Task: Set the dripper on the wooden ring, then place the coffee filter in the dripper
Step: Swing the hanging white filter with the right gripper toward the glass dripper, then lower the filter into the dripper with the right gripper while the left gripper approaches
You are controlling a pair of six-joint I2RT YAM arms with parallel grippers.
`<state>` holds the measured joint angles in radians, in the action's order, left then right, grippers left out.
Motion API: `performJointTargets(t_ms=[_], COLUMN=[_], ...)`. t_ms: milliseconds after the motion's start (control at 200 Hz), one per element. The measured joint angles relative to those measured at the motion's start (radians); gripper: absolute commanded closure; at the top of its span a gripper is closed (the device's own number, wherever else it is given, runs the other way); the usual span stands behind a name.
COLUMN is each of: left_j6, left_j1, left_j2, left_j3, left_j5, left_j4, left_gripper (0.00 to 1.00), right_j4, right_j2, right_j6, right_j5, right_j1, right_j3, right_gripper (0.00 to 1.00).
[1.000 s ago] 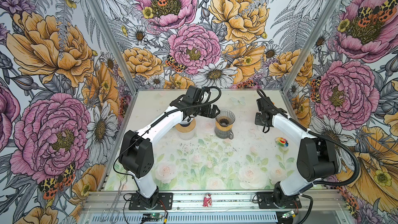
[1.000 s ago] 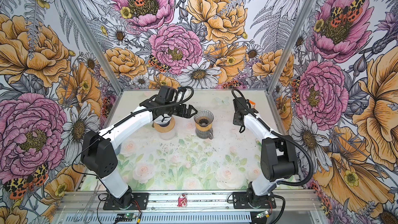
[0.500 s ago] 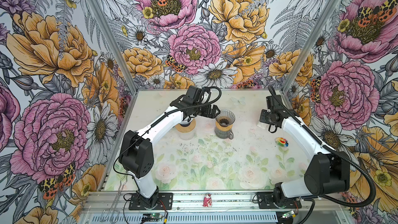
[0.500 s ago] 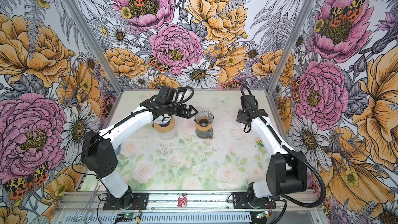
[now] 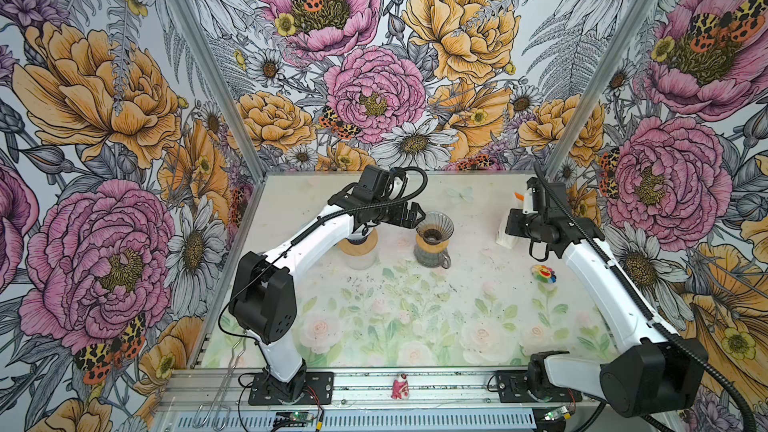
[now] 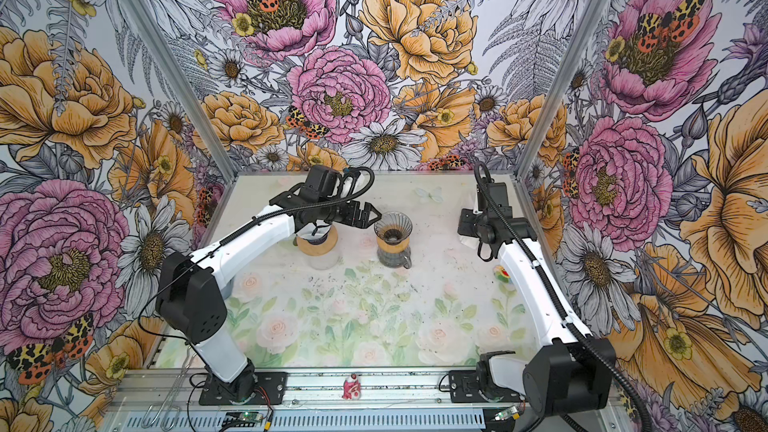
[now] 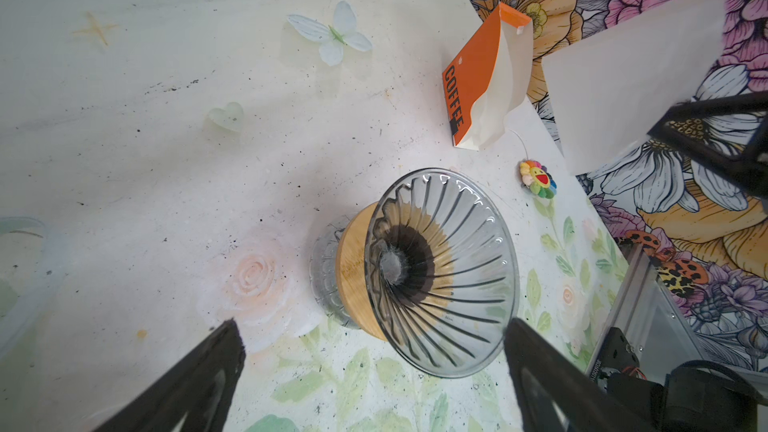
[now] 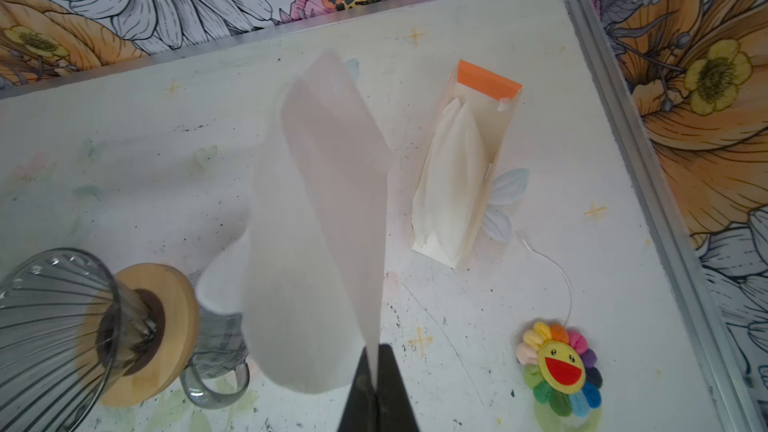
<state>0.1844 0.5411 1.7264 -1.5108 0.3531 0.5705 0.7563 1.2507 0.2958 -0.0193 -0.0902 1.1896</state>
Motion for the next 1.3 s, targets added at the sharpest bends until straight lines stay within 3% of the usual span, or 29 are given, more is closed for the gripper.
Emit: performJointTargets(t_ms=[380,656,946,1296], left_j6=[0.000,-0.001,-0.008,-0.036], left_j1=[-0.005,-0.014,-0.014,-0.014], left_j2=[-0.103,-0.116,-0.104,-0.041], left_j3=[0.000,0.000,-0.044,-0.103], left_j5=[0.000,0.000,0.015,0.048], left_j4=[0.000,0.000,0.001,0.001], left_gripper=[0.01,0.01,0.01,0.01], right_j4=[0.144,0.222,0.327,0.483], right_j2=[0.108,0.203,0.302,0.473], right_j6=[-0.024,0.061,0.113,0.141], right_j5=[-0.355,-0.536,-0.547,-0.410], right_j1=[-0.048,-0.057,-0.139,-0.222], right_j3=[0.272,0.401,0.489,0.671], right_gripper=[1.00,1.00,1.00,1.00])
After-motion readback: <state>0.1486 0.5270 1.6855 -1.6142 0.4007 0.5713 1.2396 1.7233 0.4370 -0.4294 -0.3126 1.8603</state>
